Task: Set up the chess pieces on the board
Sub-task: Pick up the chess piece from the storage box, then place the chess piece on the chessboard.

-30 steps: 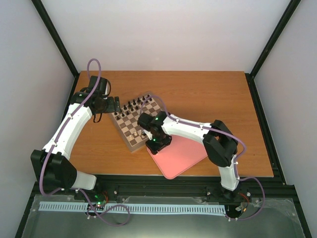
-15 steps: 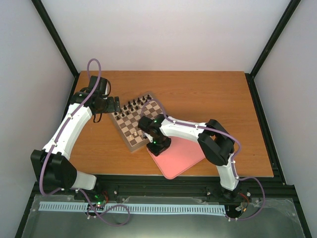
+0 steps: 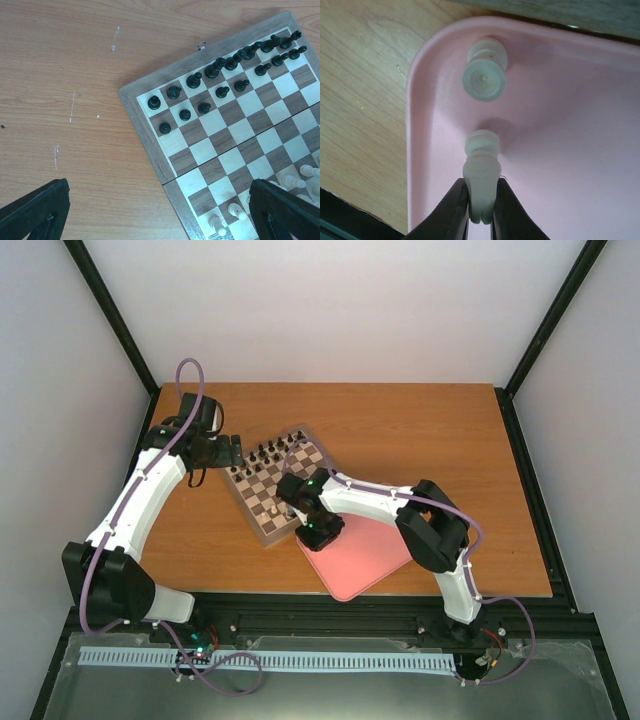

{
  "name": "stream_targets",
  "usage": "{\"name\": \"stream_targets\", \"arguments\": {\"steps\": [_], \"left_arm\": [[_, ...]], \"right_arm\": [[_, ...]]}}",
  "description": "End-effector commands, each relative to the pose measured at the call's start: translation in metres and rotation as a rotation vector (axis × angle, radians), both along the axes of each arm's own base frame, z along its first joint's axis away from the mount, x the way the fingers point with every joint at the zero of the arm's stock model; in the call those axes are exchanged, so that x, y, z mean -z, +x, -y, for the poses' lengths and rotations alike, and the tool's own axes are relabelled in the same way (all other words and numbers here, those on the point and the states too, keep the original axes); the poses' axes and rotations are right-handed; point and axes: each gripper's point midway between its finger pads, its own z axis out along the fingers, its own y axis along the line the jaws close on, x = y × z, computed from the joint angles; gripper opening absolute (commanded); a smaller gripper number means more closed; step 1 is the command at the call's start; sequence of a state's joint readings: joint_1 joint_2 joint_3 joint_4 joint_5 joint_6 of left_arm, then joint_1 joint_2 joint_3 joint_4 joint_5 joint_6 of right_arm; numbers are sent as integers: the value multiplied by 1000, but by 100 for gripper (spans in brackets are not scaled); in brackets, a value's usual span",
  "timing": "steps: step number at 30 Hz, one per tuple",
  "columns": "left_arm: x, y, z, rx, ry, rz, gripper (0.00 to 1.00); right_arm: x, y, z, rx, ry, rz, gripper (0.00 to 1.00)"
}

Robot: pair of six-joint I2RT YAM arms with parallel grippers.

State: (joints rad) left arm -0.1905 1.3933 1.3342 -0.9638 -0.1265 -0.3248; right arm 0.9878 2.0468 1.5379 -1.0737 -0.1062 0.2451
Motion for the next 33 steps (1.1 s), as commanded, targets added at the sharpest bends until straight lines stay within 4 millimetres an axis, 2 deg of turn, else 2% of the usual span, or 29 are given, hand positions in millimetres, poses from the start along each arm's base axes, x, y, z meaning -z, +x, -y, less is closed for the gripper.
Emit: {"name": "stream_targets", "arguments": {"steps": [1, 8, 12, 19, 20, 23, 33], "left_arm": [[-12, 4, -1, -5, -7, 37, 100], [-11, 4, -1, -4, -7, 36, 100], [-10, 5, -1, -5, -10, 36, 100], [-12, 3, -3, -10, 2, 38, 100], [-12, 3, -4, -10, 5, 40, 100], [-10, 1, -6, -18, 16, 41, 100], [-12, -1, -12, -33, 42, 46, 100]], "right_arm": [[-32, 5, 1, 3, 9, 44, 12], [-84, 8, -12, -27, 60, 61, 13], [-96, 16, -31, -55, 84, 70, 13], [-86, 27, -63, -100, 85, 48, 13], [-91, 29, -70, -103, 100, 56, 13], [-89, 27, -80, -113, 107, 41, 13], [-63, 25, -87, -117, 92, 4, 13]]}}
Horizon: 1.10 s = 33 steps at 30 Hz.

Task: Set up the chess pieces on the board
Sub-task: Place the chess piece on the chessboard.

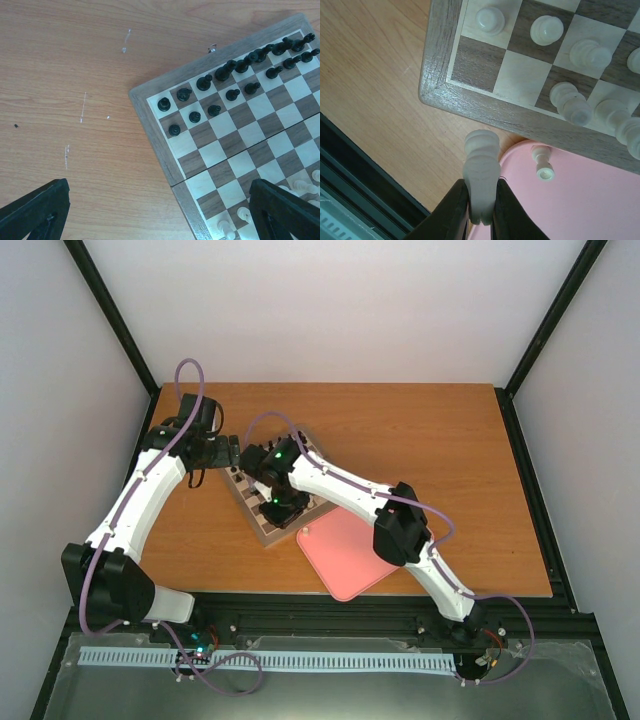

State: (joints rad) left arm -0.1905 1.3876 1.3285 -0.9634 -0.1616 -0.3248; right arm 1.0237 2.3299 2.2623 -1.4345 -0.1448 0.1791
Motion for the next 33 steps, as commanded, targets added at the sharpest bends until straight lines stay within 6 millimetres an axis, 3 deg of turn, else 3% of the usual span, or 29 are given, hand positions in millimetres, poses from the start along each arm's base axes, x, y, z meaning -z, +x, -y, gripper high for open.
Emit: {"name": "stream_targets", "arguments": {"steps": [1, 6, 33], "left_arm": [[-11, 0, -6, -14, 14, 40, 100], [-13, -1, -8, -17, 21, 46, 100], [-17, -1, -8, -15, 25, 57, 100]], "right_arm": [[8, 0, -5, -14, -6, -8, 14], [22, 3, -4, -6, -39, -4, 14], [41, 26, -6, 44, -55, 19, 16]]}}
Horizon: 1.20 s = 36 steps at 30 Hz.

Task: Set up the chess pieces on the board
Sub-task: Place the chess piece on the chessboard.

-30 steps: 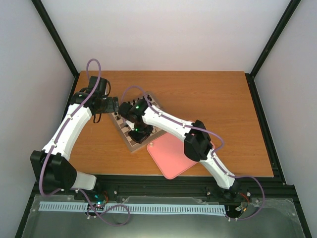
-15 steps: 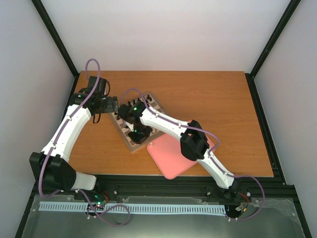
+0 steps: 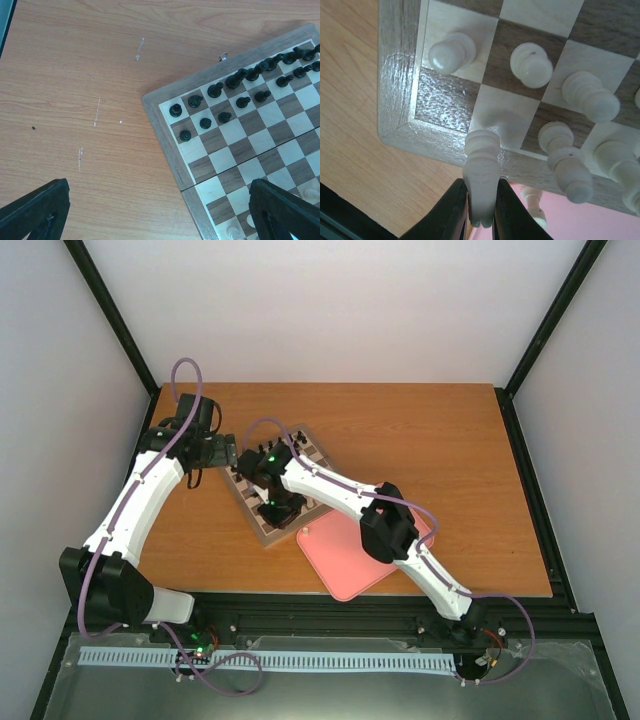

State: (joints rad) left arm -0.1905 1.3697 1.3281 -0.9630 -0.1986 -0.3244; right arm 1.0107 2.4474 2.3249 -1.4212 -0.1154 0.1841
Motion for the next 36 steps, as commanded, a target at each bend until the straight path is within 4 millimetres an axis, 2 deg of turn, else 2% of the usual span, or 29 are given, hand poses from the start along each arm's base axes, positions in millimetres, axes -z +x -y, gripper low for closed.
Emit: {"name": "stream_targets", "arguments": {"steps": [1, 9, 20, 36], "left_arm": [[-10, 0, -2, 5, -3, 32, 100], [-9, 1, -1, 7, -4, 29, 100], [-7, 2, -1, 6, -3, 23, 100], [-4, 2, -1, 5, 2, 18, 100]], "right_arm": [[3, 11, -1, 27, -2, 20, 16], [8, 14, -1, 29, -8, 8, 19], [1, 19, -9, 27, 37, 22, 19], [4, 24, -13, 26, 46, 47, 16]]}}
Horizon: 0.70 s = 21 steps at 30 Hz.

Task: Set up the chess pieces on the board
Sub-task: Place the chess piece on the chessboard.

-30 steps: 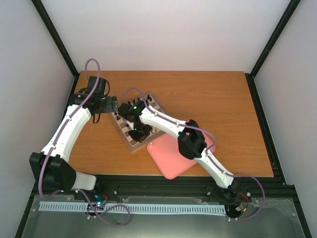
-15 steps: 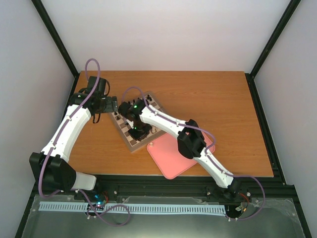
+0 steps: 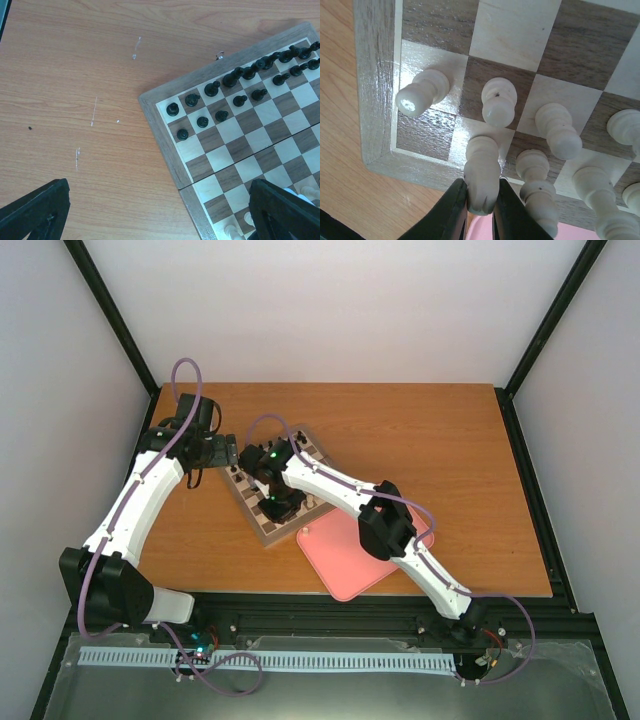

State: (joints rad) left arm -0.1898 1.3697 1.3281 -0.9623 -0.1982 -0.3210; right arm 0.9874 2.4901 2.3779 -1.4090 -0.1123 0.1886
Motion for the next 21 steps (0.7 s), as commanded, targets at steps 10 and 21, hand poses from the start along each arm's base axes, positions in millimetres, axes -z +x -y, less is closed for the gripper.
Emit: {"name": "stream_targets", "arguments": {"steps": [10, 21], "left_arm": [[-3, 3, -1, 4, -1, 17, 100], [-1, 4, 0, 5, -1, 11, 100]], "right_arm": [[0, 9, -5, 0, 10, 40, 16], [-30, 2, -4, -19, 73, 55, 33]]}}
